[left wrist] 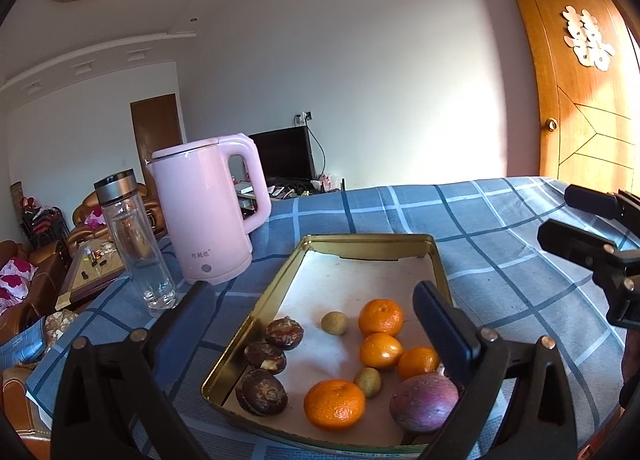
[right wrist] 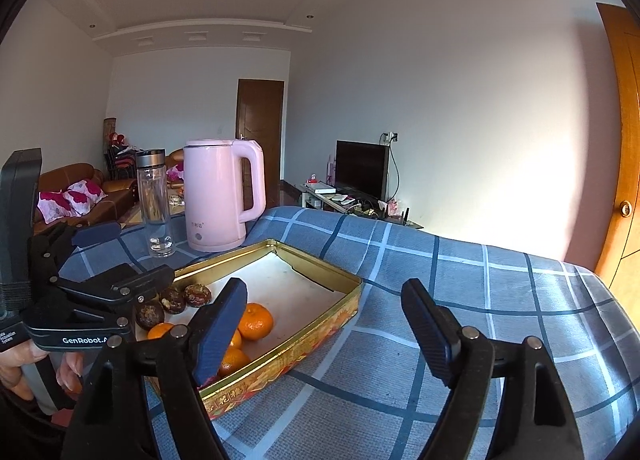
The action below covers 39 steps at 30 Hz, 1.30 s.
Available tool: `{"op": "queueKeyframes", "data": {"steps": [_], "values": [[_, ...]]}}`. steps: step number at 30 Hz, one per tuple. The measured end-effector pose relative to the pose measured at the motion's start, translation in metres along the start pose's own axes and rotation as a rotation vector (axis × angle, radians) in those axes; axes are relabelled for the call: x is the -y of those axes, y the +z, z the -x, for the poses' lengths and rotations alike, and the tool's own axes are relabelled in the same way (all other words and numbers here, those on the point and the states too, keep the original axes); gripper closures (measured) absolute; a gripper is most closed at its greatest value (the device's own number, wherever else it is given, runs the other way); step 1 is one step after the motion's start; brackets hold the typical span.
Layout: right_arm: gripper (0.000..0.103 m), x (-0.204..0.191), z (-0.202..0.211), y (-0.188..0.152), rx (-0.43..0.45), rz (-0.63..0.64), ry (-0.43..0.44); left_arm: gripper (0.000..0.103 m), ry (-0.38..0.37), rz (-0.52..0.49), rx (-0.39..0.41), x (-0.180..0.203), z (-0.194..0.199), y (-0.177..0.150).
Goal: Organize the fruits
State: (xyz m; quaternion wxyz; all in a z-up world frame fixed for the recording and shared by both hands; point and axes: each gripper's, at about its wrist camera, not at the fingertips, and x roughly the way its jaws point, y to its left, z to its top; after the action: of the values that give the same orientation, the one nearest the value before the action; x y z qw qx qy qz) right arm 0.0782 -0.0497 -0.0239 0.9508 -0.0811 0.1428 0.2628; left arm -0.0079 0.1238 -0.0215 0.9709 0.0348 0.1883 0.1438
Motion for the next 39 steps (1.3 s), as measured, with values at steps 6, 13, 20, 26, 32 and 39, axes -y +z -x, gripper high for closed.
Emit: {"op": "queueKeyframes", "data": {"steps": [6,13,20,26,32,39], "values": [[0.022,-0.001,0.001,-0.002,-0.001,0.001,0.002,0.002,-0.004,0.001,-0.002,0.002,0.0,0.0],[0.022,-0.002,0.001,-0.003,-0.002,0.005,0.004,0.002,-0.008,-0.002,-0.005,0.004,0.0,-0.002],[0.022,-0.001,0.002,-0.004,0.002,0.002,0.001,0.0,-0.007,-0.004,-0.006,0.007,0.0,0.0],[0.022,0.001,0.005,-0.004,0.008,-0.003,-0.006,0.0,-0.025,-0.006,0.004,0.009,0.004,0.002],[0.022,0.003,0.01,-0.004,0.019,-0.005,-0.01,0.0,-0.028,-0.022,0.036,0.016,0.013,0.005],[0.022,0.003,0.013,-0.004,0.027,-0.004,-0.013,0.0,-0.025,-0.018,0.056,0.017,0.017,0.007]]}}
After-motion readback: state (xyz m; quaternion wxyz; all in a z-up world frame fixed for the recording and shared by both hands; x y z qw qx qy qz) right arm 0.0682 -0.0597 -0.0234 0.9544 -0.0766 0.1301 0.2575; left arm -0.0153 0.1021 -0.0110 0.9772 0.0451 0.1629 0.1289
